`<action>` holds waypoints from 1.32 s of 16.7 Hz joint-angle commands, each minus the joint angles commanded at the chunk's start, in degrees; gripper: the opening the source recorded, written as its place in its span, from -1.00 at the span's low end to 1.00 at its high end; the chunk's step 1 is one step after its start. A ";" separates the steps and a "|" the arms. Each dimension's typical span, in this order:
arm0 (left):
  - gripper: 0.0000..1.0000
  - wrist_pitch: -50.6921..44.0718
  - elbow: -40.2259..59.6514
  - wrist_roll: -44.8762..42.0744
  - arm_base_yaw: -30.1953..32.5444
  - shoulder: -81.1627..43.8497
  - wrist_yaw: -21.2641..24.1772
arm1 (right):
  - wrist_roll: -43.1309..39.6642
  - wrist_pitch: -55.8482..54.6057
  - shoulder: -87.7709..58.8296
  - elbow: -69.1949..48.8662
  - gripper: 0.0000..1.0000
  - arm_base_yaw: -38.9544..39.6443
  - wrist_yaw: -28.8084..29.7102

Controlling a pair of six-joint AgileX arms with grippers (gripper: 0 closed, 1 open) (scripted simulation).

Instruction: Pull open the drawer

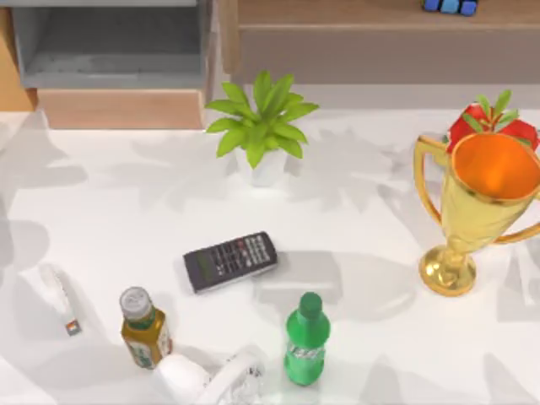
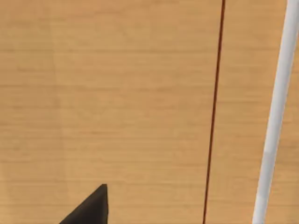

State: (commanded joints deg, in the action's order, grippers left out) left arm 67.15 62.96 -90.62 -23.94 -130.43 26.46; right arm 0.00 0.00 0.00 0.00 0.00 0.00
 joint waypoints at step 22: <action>0.10 -3.28 6.63 -0.13 1.40 -3.31 -1.23 | 0.00 0.00 0.00 0.00 1.00 0.00 0.00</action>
State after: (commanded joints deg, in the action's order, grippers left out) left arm 63.86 69.59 -90.74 -22.54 -133.74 25.23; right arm 0.00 0.00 0.00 0.00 0.00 0.00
